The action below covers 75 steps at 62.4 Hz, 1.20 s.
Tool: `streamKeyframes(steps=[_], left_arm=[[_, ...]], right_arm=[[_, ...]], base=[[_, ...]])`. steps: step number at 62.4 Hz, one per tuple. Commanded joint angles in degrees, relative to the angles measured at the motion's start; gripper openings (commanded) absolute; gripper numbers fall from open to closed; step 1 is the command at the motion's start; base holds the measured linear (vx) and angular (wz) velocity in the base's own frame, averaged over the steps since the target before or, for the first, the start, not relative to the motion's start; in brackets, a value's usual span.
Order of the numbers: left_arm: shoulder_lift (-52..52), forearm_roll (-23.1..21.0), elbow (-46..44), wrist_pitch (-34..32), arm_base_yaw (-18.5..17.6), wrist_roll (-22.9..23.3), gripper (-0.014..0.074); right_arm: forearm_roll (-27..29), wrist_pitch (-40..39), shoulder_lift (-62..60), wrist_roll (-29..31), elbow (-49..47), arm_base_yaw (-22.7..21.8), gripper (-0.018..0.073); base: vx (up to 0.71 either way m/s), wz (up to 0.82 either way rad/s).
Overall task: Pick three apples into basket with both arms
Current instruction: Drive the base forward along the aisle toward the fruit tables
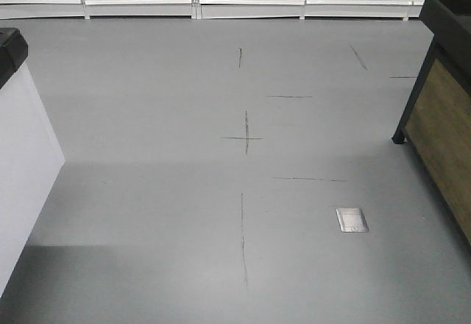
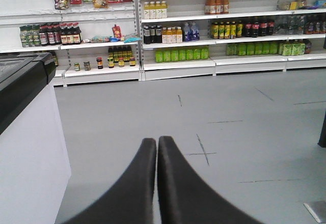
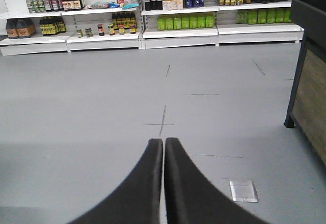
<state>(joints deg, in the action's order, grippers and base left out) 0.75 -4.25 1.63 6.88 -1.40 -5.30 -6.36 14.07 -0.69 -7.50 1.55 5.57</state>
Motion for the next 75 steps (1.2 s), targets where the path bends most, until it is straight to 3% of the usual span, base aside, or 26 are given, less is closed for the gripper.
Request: streamKeyframes(steps=[1,75], left_arm=[[0.7,-0.6,-1.5,-4.1,0.2,-0.1,-0.0006],[0.7,-0.6,-1.5,-4.1,0.2,-0.1,-0.0006]], right_arm=[[-0.8,-4.2,-0.7,0.4,0.8,0.1,-0.0005],[-0.8,-4.2,-0.7,0.4,0.8,0.1,-0.0005]], base=[[0.18,0.03],[0.2,-0.06]])
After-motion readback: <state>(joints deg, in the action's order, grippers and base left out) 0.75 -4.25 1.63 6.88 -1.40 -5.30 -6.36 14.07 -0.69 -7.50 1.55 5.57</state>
